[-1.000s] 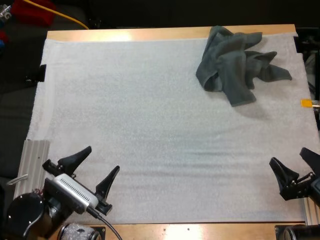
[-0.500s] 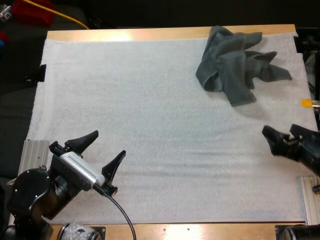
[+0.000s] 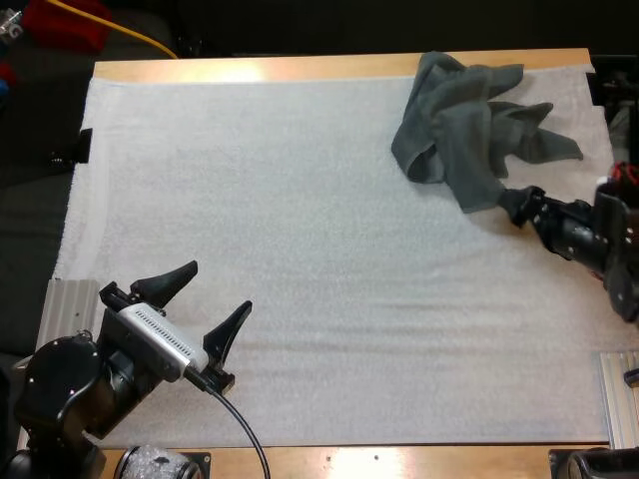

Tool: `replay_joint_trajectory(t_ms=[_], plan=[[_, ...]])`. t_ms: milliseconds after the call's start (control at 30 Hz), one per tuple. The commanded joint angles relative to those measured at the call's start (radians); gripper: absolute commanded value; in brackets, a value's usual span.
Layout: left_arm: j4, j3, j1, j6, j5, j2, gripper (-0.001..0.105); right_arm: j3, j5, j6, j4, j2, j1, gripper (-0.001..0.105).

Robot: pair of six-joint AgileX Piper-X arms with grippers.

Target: Pick towel from pile, fold and stack

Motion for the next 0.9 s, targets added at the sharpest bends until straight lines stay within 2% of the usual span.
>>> replay_joint_trajectory(t_ms=[0,233,600,767,833,867], plan=[[-0.012,-0.007,-0.004,-0.017,0.017,0.000,0.068,-0.008,0.003,0.029,-0.045,0.028,-0.005,0.081],[-0.012,-0.007,-0.004,-0.044,0.041,0.000,0.068,-0.008,0.003,0.130,-0.208,0.198,-0.005,0.075],[-0.012,-0.007,-0.004,-0.054,0.109,0.000,0.068,-0.008,0.003,0.292,-0.497,0.430,-0.005,0.075],[-0.012,-0.007,-0.004,-0.057,0.109,0.000,0.068,-0.053,-0.001,0.322,-0.533,0.500,-0.005,0.075],[-0.012,-0.007,-0.004,-0.057,0.109,0.000,0.068,-0.078,-0.024,0.322,-0.534,0.525,-0.005,0.070],[-0.012,-0.007,-0.004,-0.057,0.109,0.000,0.068,-0.095,-0.036,0.322,-0.534,0.536,-0.003,0.065]])
